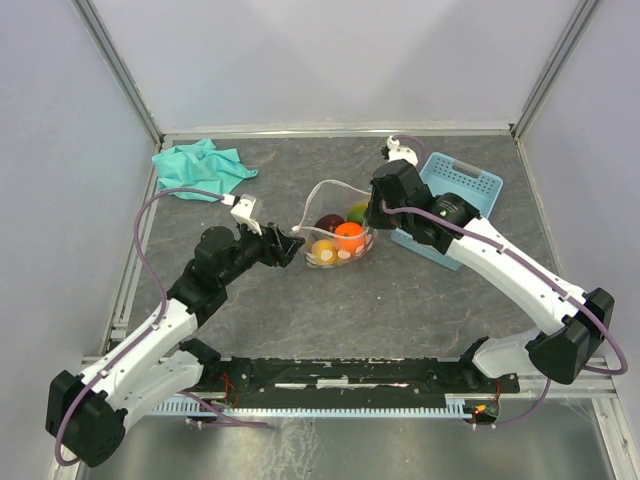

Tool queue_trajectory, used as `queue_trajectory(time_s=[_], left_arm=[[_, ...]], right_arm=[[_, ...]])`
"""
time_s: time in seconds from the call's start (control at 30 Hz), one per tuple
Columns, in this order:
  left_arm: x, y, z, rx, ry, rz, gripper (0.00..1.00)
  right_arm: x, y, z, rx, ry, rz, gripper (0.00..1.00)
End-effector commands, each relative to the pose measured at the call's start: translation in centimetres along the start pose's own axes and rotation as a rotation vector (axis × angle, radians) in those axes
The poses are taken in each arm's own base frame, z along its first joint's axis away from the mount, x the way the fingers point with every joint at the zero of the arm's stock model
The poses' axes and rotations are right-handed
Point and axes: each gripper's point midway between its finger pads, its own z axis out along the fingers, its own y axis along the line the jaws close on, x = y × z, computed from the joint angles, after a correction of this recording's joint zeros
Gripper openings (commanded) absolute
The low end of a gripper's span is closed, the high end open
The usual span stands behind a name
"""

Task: Place the food in the zip-top bag and seal the zipper
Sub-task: Zip the zipper food storage bag at the center of the board.

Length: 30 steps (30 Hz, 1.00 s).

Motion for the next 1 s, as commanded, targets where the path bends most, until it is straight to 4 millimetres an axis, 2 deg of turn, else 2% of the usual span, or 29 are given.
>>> queue_trajectory(time_s=[0.0, 0.2, 0.33, 0.4, 0.43, 0.83, 0.9, 0.97], left_arm=[[-3.4, -2.3, 0.5, 0.137, -0.142, -0.051, 0.66], [-3.0, -2.5, 1.2, 0.171, -0.129, -0.042, 0.46], [-3.6, -2.4, 1.0, 0.170, -0.135, -0.004, 0.22], [-4.0, -2.3, 0.9, 0.162, -0.137, 0.022, 0.05], [-4.0, -2.2, 0.8, 0.153, -0.133, 0.031, 0.03], [-5.1, -0.8, -1.0, 0.060, -0.126, 0.188, 0.03], [-5.2, -1.1, -1.3, 0.073, -0.126, 0.212, 0.03], [-5.3, -1.5, -1.4, 0.095, -0.124, 0.231, 0.03]], right_arm=[[-2.2, 1.3, -0.6, -0.060, -0.068, 0.040, 0.01], [-2.2, 1.1, -0.5, -0.053, -0.066, 0.048, 0.01], [-2.2, 0.6, -0.5, -0.042, -0.063, 0.054, 0.01], [-2.2, 0.2, -0.5, -0.029, -0.060, 0.062, 0.01], [-2.2, -0.1, -0.4, -0.021, -0.059, 0.067, 0.01], [-3.4, -3.5, -0.6, 0.023, -0.062, 0.060, 0.05], [-3.6, -3.4, -0.6, -0.002, -0.053, 0.061, 0.08], [-3.8, -2.5, -0.6, -0.066, -0.037, 0.048, 0.15]])
